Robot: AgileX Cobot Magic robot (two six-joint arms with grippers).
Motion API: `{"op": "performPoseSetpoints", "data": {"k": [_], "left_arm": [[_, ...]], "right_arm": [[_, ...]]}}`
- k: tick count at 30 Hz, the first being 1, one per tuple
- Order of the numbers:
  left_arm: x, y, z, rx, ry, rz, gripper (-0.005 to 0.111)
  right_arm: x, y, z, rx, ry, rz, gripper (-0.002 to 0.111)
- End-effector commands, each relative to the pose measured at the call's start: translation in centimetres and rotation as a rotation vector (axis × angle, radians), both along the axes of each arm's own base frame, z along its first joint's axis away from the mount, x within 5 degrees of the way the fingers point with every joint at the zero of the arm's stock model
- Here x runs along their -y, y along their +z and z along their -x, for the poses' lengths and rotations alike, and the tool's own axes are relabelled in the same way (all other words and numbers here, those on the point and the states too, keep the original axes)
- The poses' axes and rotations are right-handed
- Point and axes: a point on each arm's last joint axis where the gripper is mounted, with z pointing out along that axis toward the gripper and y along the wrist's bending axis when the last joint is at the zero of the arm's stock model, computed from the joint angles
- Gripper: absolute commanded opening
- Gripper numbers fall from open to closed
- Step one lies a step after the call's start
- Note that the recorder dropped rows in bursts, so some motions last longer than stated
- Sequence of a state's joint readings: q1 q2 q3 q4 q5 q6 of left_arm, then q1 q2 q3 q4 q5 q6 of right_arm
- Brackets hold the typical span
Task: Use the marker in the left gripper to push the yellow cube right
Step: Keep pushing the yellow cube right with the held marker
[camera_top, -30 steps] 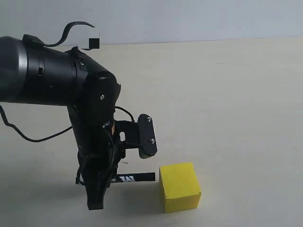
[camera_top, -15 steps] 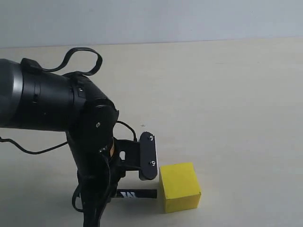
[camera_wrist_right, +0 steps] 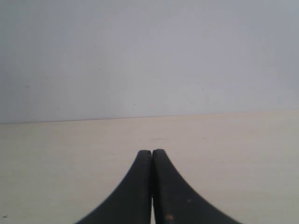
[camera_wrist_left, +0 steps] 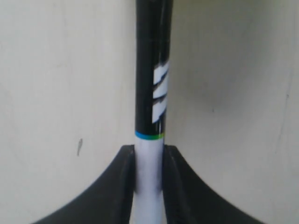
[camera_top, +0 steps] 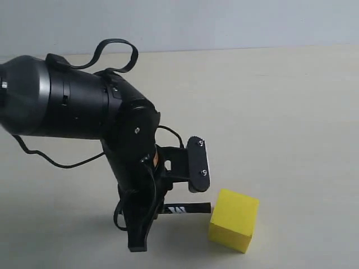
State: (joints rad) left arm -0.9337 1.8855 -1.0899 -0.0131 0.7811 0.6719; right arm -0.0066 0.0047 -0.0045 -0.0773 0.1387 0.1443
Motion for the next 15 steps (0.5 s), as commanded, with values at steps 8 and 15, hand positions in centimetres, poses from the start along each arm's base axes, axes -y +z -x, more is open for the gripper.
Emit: {"op": "performPoseSetpoints", "data": {"k": [8,15], "left_arm": [[-0.4,0.2,0.8,-0.053,-0.043,-0.075,0.000],[1.8,0.2,3.3,-0.035,-0.140,-0.020,0.000]], "right_arm": [[0.0,-0.1,0.0,0.005,0.001,0.005,0.000],[0.0,-0.1,0.0,0.005,0.001,0.005,0.000]]}}
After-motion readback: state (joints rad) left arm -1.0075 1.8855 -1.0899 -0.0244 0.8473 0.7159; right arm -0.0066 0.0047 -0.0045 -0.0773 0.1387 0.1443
